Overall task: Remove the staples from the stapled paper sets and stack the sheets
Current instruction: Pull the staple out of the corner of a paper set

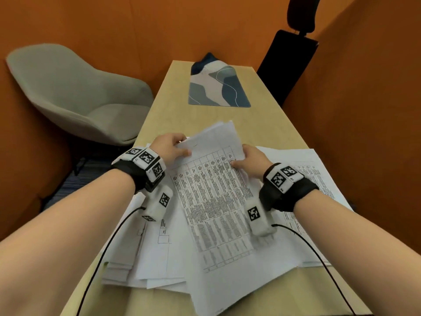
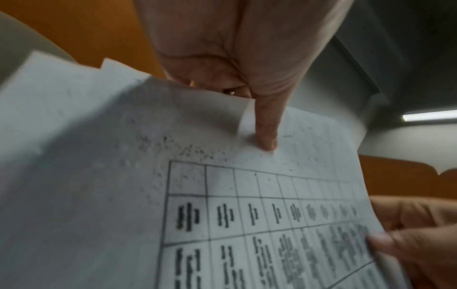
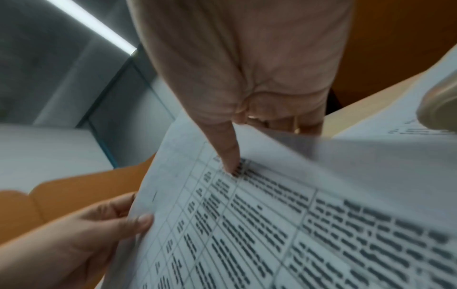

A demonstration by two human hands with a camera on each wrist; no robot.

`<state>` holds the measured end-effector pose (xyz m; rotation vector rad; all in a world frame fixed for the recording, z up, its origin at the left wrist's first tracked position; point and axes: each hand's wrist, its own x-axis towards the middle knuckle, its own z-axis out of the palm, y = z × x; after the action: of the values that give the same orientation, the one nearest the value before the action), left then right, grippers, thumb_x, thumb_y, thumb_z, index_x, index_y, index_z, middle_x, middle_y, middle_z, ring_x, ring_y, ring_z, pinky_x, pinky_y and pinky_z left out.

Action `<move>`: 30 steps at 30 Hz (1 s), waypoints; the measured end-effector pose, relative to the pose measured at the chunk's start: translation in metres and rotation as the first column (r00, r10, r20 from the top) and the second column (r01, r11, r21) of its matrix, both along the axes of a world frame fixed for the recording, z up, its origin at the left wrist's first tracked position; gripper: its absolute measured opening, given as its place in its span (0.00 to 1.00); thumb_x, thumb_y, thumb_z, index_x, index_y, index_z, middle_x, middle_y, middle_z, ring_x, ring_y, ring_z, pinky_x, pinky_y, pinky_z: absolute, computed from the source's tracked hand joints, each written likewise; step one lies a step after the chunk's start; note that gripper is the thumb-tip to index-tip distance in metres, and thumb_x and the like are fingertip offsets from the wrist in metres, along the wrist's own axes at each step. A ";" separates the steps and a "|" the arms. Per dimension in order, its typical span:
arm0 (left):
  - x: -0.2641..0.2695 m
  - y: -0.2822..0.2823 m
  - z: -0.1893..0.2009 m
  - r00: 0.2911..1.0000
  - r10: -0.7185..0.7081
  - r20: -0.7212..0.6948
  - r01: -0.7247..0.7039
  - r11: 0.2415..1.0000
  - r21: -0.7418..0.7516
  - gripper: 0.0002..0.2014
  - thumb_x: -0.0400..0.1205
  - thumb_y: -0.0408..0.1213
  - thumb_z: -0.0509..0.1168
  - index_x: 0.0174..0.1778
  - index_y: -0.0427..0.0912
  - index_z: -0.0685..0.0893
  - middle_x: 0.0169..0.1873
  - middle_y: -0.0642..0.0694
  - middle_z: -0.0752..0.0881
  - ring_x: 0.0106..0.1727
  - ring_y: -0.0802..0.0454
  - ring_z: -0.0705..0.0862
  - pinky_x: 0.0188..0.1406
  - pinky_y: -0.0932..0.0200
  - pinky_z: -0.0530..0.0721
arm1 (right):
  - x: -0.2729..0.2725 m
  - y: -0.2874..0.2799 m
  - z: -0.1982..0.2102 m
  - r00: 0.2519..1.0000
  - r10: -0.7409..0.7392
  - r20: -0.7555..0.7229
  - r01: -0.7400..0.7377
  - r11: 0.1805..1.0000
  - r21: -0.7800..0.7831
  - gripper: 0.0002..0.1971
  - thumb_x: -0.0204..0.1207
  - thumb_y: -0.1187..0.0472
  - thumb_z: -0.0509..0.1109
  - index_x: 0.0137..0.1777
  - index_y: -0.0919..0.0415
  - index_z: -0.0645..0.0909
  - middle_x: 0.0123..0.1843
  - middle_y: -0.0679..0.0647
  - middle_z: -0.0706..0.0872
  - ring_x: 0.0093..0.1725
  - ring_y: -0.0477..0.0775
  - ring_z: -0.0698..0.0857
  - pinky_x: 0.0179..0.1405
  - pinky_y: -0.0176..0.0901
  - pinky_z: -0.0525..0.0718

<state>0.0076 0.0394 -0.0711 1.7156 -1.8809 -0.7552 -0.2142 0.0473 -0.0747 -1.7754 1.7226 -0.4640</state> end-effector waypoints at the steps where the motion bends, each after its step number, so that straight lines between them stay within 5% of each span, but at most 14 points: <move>1: 0.005 0.004 0.005 0.999 0.011 -0.036 -0.012 1.000 -0.015 0.04 0.78 0.38 0.69 0.45 0.45 0.80 0.40 0.44 0.83 0.42 0.48 0.79 0.40 0.60 0.72 | -0.002 0.004 0.004 0.992 -0.024 0.122 0.021 1.000 0.022 0.19 0.75 0.66 0.71 0.66 0.66 0.76 0.61 0.60 0.84 0.61 0.62 0.83 0.63 0.51 0.79; 3: 0.016 0.012 0.015 0.993 0.043 -0.109 -0.048 0.998 -0.044 0.04 0.78 0.36 0.69 0.43 0.47 0.80 0.34 0.48 0.82 0.36 0.53 0.78 0.36 0.60 0.72 | -0.008 0.012 0.013 0.961 -0.038 0.274 0.017 0.997 0.079 0.17 0.73 0.73 0.71 0.63 0.69 0.80 0.58 0.64 0.86 0.52 0.62 0.86 0.58 0.56 0.84; 6: 0.024 0.027 0.025 0.952 0.050 -0.303 -0.065 0.997 -0.038 0.09 0.77 0.32 0.70 0.39 0.51 0.81 0.37 0.48 0.85 0.37 0.52 0.82 0.48 0.58 0.79 | -0.019 0.023 0.030 0.975 0.011 0.223 -0.039 0.992 0.124 0.16 0.73 0.76 0.69 0.60 0.70 0.81 0.51 0.64 0.87 0.39 0.55 0.85 0.44 0.46 0.86; 10: 0.011 0.051 0.023 0.936 0.081 -0.343 -0.072 0.997 0.038 0.06 0.72 0.40 0.73 0.43 0.51 0.85 0.46 0.41 0.89 0.47 0.40 0.87 0.59 0.46 0.83 | -0.027 0.030 0.050 0.995 0.079 -0.054 -0.074 0.993 0.088 0.13 0.74 0.71 0.71 0.58 0.65 0.84 0.57 0.61 0.87 0.52 0.58 0.83 0.60 0.51 0.80; 13: -0.008 0.067 0.007 0.948 0.104 -0.302 -0.081 0.993 0.086 0.09 0.69 0.45 0.73 0.37 0.43 0.86 0.44 0.35 0.89 0.46 0.35 0.86 0.54 0.43 0.82 | -0.029 0.034 0.051 0.937 0.146 -0.319 -0.106 0.985 0.140 0.14 0.74 0.67 0.71 0.60 0.67 0.83 0.59 0.61 0.86 0.58 0.60 0.82 0.58 0.48 0.79; 17: -0.023 0.081 -0.017 0.949 0.151 -0.277 -0.107 0.980 0.167 0.09 0.77 0.37 0.70 0.43 0.32 0.88 0.40 0.39 0.88 0.42 0.44 0.84 0.48 0.51 0.80 | -0.039 0.031 0.039 0.864 0.157 -0.479 -0.057 0.975 0.216 0.16 0.76 0.60 0.71 0.60 0.69 0.83 0.54 0.61 0.86 0.51 0.59 0.82 0.44 0.40 0.75; 20: -0.027 0.085 -0.025 0.948 0.150 -0.282 -0.097 0.977 0.192 0.06 0.77 0.36 0.70 0.35 0.40 0.86 0.37 0.41 0.88 0.38 0.43 0.85 0.43 0.53 0.82 | -0.065 0.026 0.023 0.824 0.037 -0.565 0.056 0.988 0.146 0.16 0.77 0.51 0.66 0.53 0.65 0.81 0.49 0.61 0.83 0.51 0.61 0.82 0.44 0.42 0.78; 23: -0.029 0.085 -0.029 0.937 0.143 -0.318 -0.084 0.978 0.192 0.08 0.79 0.36 0.68 0.33 0.44 0.82 0.34 0.45 0.85 0.32 0.50 0.81 0.35 0.60 0.77 | -0.113 -0.003 -0.019 0.732 -0.008 -0.681 0.125 0.985 0.123 0.22 0.73 0.40 0.65 0.57 0.58 0.79 0.47 0.52 0.82 0.45 0.56 0.80 0.53 0.48 0.81; 27: -0.030 0.083 -0.031 0.926 0.131 -0.353 -0.053 0.974 0.221 0.04 0.80 0.35 0.66 0.46 0.41 0.85 0.48 0.38 0.89 0.49 0.40 0.87 0.60 0.46 0.82 | -0.106 0.011 -0.021 0.724 0.003 -0.690 0.105 0.988 0.115 0.16 0.77 0.51 0.68 0.57 0.62 0.79 0.50 0.56 0.84 0.47 0.59 0.81 0.50 0.44 0.76; 30: -0.031 0.081 -0.032 0.938 0.117 -0.326 -0.027 0.963 0.269 0.05 0.81 0.35 0.64 0.47 0.40 0.85 0.50 0.37 0.88 0.53 0.38 0.86 0.62 0.41 0.81 | -0.092 0.018 -0.015 0.727 -0.041 -0.685 0.103 0.994 0.049 0.13 0.79 0.62 0.65 0.59 0.68 0.79 0.58 0.62 0.85 0.47 0.59 0.81 0.49 0.44 0.79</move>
<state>-0.0233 0.1201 -0.1026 1.6656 -1.5276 -1.2292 -0.3059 0.0656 -0.0899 -1.9578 2.2628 0.2977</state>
